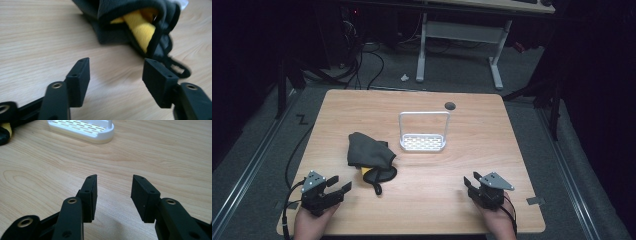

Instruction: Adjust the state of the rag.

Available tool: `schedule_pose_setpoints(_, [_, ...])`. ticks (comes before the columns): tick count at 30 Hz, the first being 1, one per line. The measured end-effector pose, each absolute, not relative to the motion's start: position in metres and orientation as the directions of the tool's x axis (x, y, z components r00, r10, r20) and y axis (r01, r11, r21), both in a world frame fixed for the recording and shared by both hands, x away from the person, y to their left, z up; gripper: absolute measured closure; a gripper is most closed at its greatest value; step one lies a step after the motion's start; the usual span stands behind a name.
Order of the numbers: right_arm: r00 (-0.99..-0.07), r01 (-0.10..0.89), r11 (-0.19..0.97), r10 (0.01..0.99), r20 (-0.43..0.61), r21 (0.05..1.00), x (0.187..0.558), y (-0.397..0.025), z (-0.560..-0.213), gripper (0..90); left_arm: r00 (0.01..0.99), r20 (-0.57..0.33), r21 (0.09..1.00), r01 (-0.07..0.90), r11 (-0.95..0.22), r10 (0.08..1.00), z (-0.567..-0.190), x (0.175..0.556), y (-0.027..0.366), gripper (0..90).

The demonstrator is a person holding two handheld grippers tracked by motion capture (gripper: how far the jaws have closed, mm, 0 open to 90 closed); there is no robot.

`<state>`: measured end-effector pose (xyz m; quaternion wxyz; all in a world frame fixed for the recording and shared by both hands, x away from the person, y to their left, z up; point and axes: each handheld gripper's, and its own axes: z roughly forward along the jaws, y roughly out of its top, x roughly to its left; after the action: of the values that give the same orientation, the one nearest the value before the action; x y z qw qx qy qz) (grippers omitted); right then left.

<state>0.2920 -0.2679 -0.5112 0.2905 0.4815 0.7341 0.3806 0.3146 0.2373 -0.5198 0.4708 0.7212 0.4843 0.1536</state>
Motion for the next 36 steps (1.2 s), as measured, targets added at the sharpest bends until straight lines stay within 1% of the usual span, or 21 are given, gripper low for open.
schedule_pose_setpoints(2, [-0.363, 0.488, 0.233, 0.93, -0.047, 0.841, 0.292, -0.268, -0.511, 57.3, 0.489, -0.258, 0.835, 0.547, -0.063, 0.833, -0.515, 0.319, 0.235, 35.2])
schedule_pose_setpoints(3, [-0.365, 0.487, 0.233, 0.93, -0.047, 0.842, 0.292, -0.269, -0.511, 57.5, 0.495, -0.256, 0.837, 0.543, -0.065, 0.83, -0.513, 0.321, 0.233, 34.8])
schedule_pose_setpoints(7, [-0.367, 0.497, 0.236, 0.929, -0.045, 0.835, 0.292, -0.267, -0.512, 56.8, 0.508, -0.214, 0.842, 0.529, -0.106, 0.834, -0.508, 0.329, 0.225, 33.8])
schedule_pose_setpoints(9, [-0.37, 0.496, 0.244, 0.928, -0.051, 0.833, 0.292, -0.267, -0.512, 56.8, 0.51, -0.212, 0.84, 0.531, -0.111, 0.834, -0.508, 0.331, 0.224, 34.0])
schedule_pose_setpoints(11, [-0.373, 0.496, 0.247, 0.926, -0.053, 0.832, 0.292, -0.265, -0.513, 56.5, 0.508, -0.213, 0.834, 0.54, -0.116, 0.834, -0.508, 0.336, 0.221, 36.7])
schedule_pose_setpoints(14, [-0.372, 0.5, 0.248, 0.927, -0.052, 0.83, 0.292, -0.264, -0.513, 56.4, 0.502, -0.202, 0.826, 0.548, -0.128, 0.841, -0.508, 0.343, 0.219, 36.8])
schedule_pose_setpoints(18, [-0.374, 0.503, 0.247, 0.926, -0.05, 0.828, 0.293, -0.264, -0.514, 56.1, 0.484, -0.215, 0.811, 0.572, -0.121, 0.848, -0.508, 0.359, 0.215, 39.1])
schedule_pose_setpoints(21, [-0.371, 0.507, 0.241, 0.928, -0.042, 0.827, 0.292, -0.265, -0.514, 56.7, 0.461, -0.217, 0.798, 0.592, -0.116, 0.86, -0.509, 0.366, 0.212, 56.5])
schedule_pose_setpoints(22, [-0.371, 0.507, 0.241, 0.928, -0.042, 0.827, 0.292, -0.265, -0.514, 56.7, 0.452, -0.231, 0.793, 0.6, -0.102, 0.862, -0.51, 0.369, 0.211, 56.5])
schedule_pose_setpoints(23, [-0.372, 0.509, 0.24, 0.927, -0.041, 0.827, 0.292, -0.265, -0.514, 57.2, 0.444, -0.241, 0.789, 0.607, -0.092, 0.863, -0.512, 0.372, 0.211, 71.8])
schedule_pose_setpoints(24, [-0.372, 0.509, 0.24, 0.927, -0.041, 0.827, 0.292, -0.265, -0.514, 57.2, 0.444, -0.241, 0.789, 0.607, -0.092, 0.863, -0.512, 0.372, 0.211, 77.8])
schedule_pose_setpoints(25, [-0.372, 0.51, 0.239, 0.927, -0.039, 0.826, 0.292, -0.265, -0.514, 57.4, 0.44, -0.226, 0.79, 0.605, -0.101, 0.869, -0.513, 0.373, 0.211, 77.8])
schedule_pose_setpoints(26, [-0.374, 0.512, 0.238, 0.927, -0.036, 0.825, 0.292, -0.265, -0.515, 57.5, 0.434, -0.213, 0.788, 0.606, -0.108, 0.875, -0.513, 0.373, 0.21, 85.9])
schedule_pose_setpoints(31, [-0.38, 0.512, 0.243, 0.924, -0.036, 0.824, 0.292, -0.263, -0.514, 58.3, 0.446, -0.187, 0.778, 0.611, -0.145, 0.875, -0.514, 0.371, 0.207, 87.4])
schedule_pose_setpoints(32, [-0.381, 0.514, 0.241, 0.924, -0.032, 0.823, 0.291, -0.262, -0.514, 58.3, 0.463, -0.178, 0.773, 0.612, -0.168, 0.868, -0.514, 0.367, 0.202, 87.6])
schedule_pose_setpoints(34, [-0.384, 0.513, 0.241, 0.923, -0.031, 0.824, 0.291, -0.262, -0.514, 58.4, 0.472, -0.175, 0.772, 0.61, -0.177, 0.864, -0.514, 0.364, 0.199, 87.5])
schedule_pose_setpoints(36, [-0.391, 0.52, 0.238, 0.92, -0.019, 0.82, 0.291, -0.26, -0.513, 58.4, 0.503, -0.168, 0.765, 0.609, -0.21, 0.848, -0.515, 0.352, 0.189, 87.5])
